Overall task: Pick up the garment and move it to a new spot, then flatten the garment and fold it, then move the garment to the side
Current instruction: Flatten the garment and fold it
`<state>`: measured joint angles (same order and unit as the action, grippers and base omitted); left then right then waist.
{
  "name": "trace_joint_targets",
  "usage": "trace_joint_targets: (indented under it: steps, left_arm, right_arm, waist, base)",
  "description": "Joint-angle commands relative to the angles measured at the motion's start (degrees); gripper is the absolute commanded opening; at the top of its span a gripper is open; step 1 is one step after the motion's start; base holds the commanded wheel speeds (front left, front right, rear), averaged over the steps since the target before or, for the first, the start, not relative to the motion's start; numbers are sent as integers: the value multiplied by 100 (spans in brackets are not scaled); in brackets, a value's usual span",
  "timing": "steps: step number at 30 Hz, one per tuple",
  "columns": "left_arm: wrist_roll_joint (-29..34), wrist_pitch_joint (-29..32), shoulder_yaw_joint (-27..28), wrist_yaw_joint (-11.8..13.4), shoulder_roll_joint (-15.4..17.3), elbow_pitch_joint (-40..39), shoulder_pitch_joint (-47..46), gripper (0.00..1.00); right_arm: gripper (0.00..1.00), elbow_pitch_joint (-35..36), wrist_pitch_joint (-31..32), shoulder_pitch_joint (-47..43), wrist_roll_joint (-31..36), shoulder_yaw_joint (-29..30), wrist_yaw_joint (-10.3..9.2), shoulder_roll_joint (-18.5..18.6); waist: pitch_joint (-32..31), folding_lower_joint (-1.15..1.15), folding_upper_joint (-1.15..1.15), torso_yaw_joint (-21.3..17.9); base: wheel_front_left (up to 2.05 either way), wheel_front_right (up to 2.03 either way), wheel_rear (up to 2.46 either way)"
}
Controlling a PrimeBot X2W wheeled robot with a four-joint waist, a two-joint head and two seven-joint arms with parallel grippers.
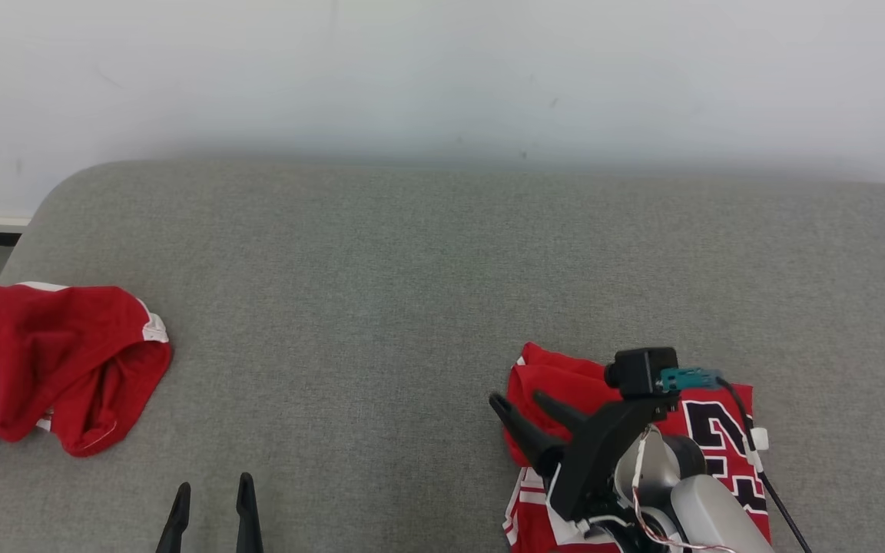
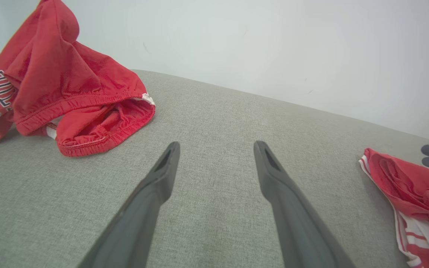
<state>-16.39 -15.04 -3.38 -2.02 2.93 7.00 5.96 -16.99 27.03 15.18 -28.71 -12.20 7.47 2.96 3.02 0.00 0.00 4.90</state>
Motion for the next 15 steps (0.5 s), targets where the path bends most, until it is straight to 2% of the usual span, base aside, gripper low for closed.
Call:
trace_joint_targets:
  steps: [1, 3, 6, 12, 15]
  left_arm:
    - [-8, -17, 16, 27, -7, -29, 48, 100]
    - [-19, -17, 22, 38, -7, -48, 56, 100]
    - [-32, -17, 6, 32, -7, -68, 55, 100]
    - [-51, -17, 37, -21, -6, -34, -6, 100]
    - [-58, -17, 32, -32, -5, -43, -41, 100]
  right_arm:
    - [100, 219, -151, -33, -297, -51, 2, -14]
    - [100, 465, -316, -39, -504, 54, 2, -6]
    - [100, 787, -451, -116, -327, 430, 2, -9]
    - [100, 1315, -253, -486, 682, 1488, 2, -15]
    - [100, 1601, -56, -717, 1401, 1727, 2, -17]
  waist:
    - [-29, 0, 0, -64]
    - [-40, 0, 0, -118]
    - [-51, 0, 0, -183]
    - [-27, 0, 0, -262]
    - [18, 0, 0, -272]
  base:
    - [0, 0, 0]
    - [0, 0, 0]
    - [0, 0, 0]
    - [0, 0, 0]
    - [0, 0, 0]
